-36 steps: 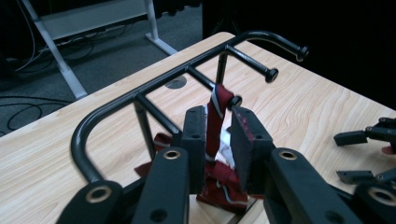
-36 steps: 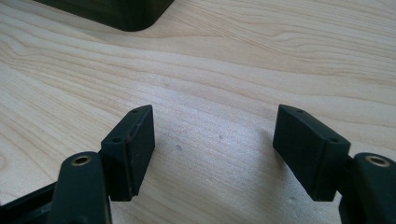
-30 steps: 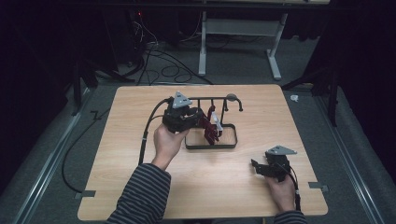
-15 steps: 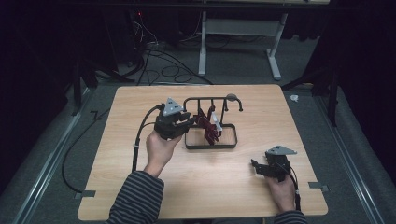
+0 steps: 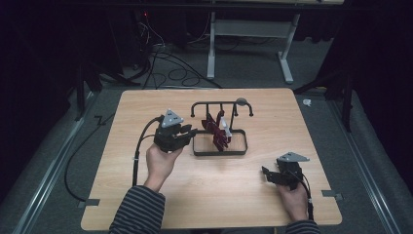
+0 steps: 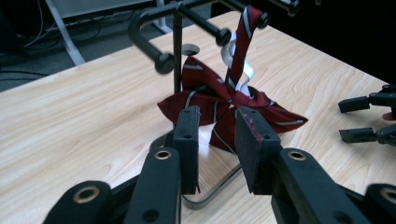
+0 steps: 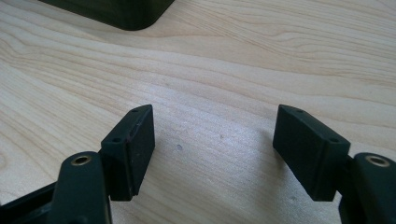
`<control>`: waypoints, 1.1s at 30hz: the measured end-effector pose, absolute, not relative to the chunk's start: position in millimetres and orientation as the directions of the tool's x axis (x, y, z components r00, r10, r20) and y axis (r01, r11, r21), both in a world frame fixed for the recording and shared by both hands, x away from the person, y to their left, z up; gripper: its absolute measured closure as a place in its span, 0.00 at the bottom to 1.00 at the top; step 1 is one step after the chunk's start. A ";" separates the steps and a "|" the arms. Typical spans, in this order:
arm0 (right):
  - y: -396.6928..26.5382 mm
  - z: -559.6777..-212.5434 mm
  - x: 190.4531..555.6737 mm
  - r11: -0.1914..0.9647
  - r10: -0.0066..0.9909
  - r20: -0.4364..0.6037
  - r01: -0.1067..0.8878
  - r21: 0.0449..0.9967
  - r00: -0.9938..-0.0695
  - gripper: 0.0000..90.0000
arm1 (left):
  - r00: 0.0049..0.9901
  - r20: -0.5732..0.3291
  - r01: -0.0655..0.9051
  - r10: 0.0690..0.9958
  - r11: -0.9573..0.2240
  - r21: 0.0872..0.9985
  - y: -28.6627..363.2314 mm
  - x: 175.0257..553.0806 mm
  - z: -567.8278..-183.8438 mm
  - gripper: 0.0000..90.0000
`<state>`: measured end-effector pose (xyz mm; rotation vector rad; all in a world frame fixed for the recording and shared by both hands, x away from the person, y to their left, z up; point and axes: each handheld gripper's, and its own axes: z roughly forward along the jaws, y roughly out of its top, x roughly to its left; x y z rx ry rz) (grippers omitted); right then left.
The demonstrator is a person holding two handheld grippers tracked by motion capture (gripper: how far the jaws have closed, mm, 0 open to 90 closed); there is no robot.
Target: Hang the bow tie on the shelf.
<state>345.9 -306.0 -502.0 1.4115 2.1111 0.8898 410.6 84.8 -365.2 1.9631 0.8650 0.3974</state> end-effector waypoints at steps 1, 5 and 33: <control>-305.9 -502.0 345.8 0.269 0.926 -0.011 0.638 0.721 -0.377 0.34 | 0.702 -0.067 0.414 0.709 -0.328 0.849 86.1 410.3 -366.4 0.78; -305.7 -502.1 345.6 0.269 0.926 -0.013 0.637 0.722 -0.377 0.34 | 0.698 -0.090 0.428 0.710 -0.314 0.848 91.2 409.2 -370.6 0.77; -305.6 -502.1 345.4 0.267 0.926 -0.008 0.638 0.722 -0.377 0.34 | 0.678 -0.138 0.461 0.722 -0.272 0.845 106.0 401.3 -385.9 0.75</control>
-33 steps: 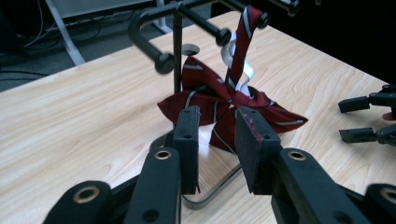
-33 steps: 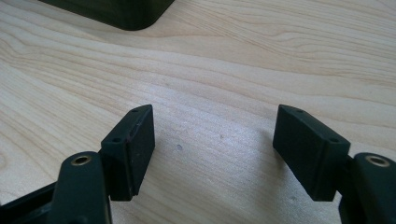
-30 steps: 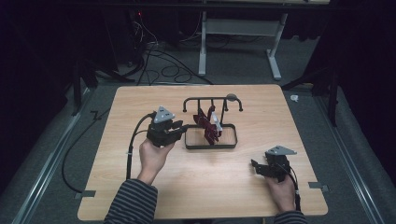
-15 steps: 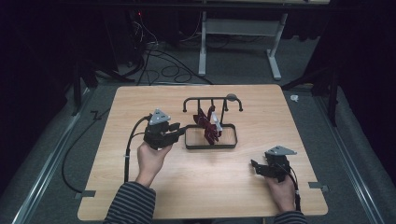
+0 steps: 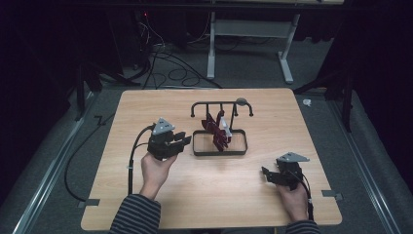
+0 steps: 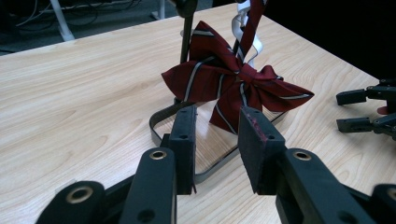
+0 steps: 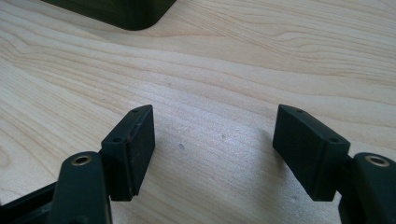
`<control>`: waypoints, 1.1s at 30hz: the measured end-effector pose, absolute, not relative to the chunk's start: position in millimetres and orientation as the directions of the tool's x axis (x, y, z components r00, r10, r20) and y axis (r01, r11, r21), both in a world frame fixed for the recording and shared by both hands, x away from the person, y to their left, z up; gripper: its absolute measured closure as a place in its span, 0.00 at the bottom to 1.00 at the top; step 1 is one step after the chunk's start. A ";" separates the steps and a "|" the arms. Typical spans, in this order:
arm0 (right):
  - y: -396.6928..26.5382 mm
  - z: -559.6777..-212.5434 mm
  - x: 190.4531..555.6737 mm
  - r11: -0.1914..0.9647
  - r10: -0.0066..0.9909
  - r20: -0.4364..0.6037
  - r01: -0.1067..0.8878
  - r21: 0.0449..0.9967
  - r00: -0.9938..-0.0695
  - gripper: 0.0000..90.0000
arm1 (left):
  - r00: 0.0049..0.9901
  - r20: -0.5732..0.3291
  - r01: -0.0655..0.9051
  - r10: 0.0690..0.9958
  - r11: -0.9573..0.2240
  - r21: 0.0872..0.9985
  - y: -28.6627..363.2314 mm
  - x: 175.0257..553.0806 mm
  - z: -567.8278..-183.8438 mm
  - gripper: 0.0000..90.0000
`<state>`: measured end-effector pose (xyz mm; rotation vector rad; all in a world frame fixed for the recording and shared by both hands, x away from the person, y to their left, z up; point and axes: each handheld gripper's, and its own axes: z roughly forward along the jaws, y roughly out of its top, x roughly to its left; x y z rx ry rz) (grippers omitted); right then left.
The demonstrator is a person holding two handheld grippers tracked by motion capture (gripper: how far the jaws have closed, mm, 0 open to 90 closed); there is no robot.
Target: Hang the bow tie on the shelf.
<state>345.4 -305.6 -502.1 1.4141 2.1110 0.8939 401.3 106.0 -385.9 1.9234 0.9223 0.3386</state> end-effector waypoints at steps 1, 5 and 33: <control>-305.7 -502.1 345.5 0.267 0.926 -0.009 0.638 0.722 -0.377 0.34 | 0.678 -0.137 0.461 0.723 -0.272 0.845 107.0 400.5 -386.5 0.75; -305.7 -502.1 345.5 0.267 0.926 -0.008 0.638 0.722 -0.377 0.34 | 0.675 -0.131 0.461 0.726 -0.277 0.843 110.1 397.2 -388.8 0.75; -305.5 -502.1 345.8 0.270 0.926 -0.012 0.638 0.721 -0.377 0.34 | 0.668 -0.116 0.473 0.735 -0.298 0.829 130.0 372.9 -406.7 0.76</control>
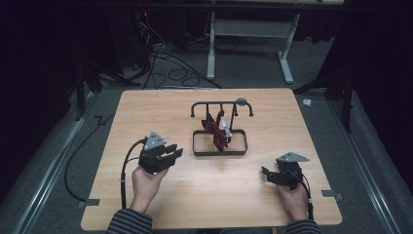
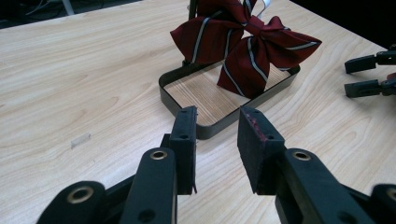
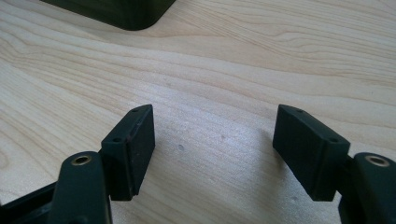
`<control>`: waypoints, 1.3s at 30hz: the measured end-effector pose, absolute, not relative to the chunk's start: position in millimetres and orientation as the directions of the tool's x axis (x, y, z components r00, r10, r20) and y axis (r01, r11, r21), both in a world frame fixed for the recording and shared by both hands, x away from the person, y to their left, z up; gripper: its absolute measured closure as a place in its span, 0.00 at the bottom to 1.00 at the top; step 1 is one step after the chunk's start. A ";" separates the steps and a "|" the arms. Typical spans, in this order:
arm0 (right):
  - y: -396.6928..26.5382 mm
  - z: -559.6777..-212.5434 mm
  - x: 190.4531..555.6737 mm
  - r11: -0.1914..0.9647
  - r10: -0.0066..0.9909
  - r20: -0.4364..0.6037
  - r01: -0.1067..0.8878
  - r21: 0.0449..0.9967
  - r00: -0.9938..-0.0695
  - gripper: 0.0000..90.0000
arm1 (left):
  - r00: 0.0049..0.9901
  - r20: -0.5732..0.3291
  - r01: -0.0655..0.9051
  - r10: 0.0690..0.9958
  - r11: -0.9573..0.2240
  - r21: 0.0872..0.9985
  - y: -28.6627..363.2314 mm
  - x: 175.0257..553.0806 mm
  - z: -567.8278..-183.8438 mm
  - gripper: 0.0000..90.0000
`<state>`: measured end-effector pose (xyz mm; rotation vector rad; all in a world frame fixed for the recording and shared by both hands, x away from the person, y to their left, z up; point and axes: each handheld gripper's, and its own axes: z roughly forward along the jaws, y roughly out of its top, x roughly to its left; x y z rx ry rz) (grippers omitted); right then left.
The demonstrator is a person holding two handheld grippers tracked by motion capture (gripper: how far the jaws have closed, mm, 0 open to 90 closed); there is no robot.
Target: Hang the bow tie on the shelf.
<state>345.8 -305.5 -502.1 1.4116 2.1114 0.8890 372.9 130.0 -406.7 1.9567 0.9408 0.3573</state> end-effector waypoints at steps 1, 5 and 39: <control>-305.5 -502.0 345.8 0.270 0.926 -0.012 0.639 0.720 -0.378 0.34 | 0.666 -0.118 0.474 0.737 -0.296 0.829 131.5 371.7 -407.3 0.76; -305.4 -501.9 346.1 0.271 0.926 -0.013 0.639 0.720 -0.378 0.34 | 0.664 -0.118 0.472 0.738 -0.292 0.832 136.3 366.6 -410.0 0.76; -304.8 -502.0 346.1 0.267 0.927 -0.011 0.639 0.721 -0.375 0.34 | 0.639 -0.162 0.504 0.752 -0.250 0.827 146.2 341.0 -449.7 0.72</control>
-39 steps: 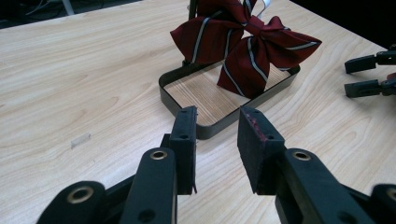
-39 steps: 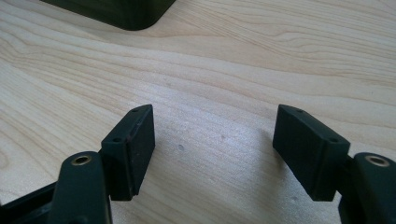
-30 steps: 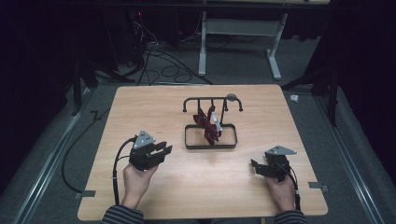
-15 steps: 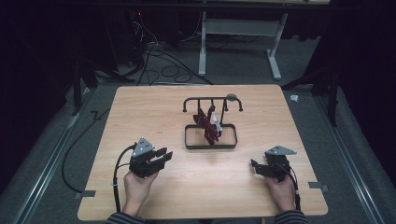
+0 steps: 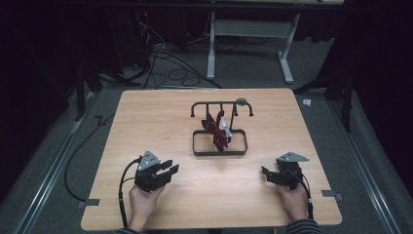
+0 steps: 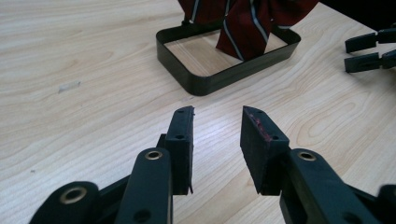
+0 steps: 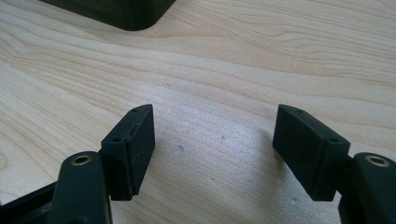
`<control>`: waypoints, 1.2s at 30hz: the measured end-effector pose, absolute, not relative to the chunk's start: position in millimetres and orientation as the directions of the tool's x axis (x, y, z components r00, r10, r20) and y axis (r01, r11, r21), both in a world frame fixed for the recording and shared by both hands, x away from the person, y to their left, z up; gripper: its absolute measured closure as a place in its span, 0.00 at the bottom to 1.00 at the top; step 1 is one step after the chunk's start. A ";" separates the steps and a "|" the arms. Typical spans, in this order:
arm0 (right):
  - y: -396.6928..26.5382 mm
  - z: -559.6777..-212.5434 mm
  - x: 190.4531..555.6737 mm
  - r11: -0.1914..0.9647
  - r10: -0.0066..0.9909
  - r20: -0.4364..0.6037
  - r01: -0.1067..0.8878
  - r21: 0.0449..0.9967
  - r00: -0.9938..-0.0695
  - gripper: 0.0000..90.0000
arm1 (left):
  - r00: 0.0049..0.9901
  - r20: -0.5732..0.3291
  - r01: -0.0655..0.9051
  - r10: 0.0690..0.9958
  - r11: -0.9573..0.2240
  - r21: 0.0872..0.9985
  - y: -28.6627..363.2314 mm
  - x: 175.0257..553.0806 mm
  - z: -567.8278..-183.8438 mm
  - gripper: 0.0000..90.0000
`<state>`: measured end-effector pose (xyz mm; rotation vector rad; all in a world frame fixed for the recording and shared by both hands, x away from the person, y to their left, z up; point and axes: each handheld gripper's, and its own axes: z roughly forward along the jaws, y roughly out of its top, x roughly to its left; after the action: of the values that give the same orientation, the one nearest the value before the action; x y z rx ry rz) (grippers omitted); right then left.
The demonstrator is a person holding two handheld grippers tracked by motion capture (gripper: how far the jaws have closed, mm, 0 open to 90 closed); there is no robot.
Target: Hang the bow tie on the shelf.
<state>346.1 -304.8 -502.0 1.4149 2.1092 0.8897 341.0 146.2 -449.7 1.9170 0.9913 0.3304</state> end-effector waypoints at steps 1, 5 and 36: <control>-304.9 -502.0 346.1 0.267 0.927 -0.012 0.639 0.721 -0.375 0.34 | 0.636 -0.165 0.508 0.754 -0.248 0.824 146.8 340.8 -451.5 0.72; -304.9 -502.0 346.2 0.269 0.926 -0.012 0.638 0.722 -0.376 0.34 | 0.621 -0.161 0.522 0.767 -0.252 0.815 148.2 340.0 -458.4 0.71; -304.8 -502.0 346.3 0.268 0.927 -0.013 0.639 0.721 -0.375 0.34 | 0.540 -0.155 0.584 0.827 -0.236 0.777 162.3 345.8 -487.0 0.61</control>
<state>346.3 -304.8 -502.0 1.4140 2.1086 0.8880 345.8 162.3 -487.0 1.9390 1.1463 0.3664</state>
